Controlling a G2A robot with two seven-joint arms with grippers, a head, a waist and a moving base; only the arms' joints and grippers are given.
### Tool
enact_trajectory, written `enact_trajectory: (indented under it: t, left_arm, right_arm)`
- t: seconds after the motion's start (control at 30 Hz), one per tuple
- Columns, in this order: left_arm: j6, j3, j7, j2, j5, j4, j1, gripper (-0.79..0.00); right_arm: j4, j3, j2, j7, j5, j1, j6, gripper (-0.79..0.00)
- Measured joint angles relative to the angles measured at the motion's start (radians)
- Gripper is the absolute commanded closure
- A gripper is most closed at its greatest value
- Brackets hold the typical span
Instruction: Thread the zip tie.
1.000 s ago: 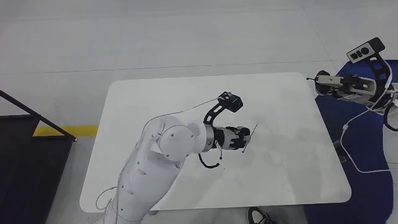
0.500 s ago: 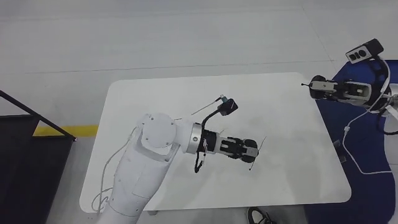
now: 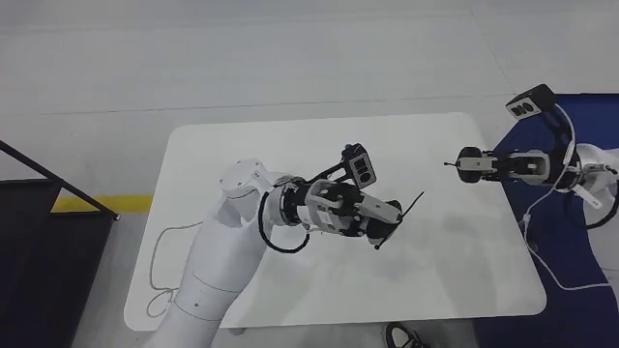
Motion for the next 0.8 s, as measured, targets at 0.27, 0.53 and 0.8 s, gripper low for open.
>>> enact_trajectory:
  t: [0.27, 0.53, 0.8]
  left_arm:
    - [0.069, 0.005, 0.079, -0.002, -0.097, 0.009, 0.030, 0.000]
    - [0.243, 0.050, 0.243, 0.005, -0.332, 0.015, 0.036, 0.000]
    - [0.356, 0.079, 0.366, -0.005, -0.476, 0.062, 0.056, 0.000]
  right_arm:
    - [-0.013, -0.051, 0.015, 0.000, 0.223, -0.016, 0.193, 0.000]
    - [-0.029, -0.074, 0.044, 0.000, 0.315, -0.012, 0.254, 0.000]
    - [-0.081, -0.067, 0.045, -0.029, 0.257, -0.031, 0.215, 0.000]
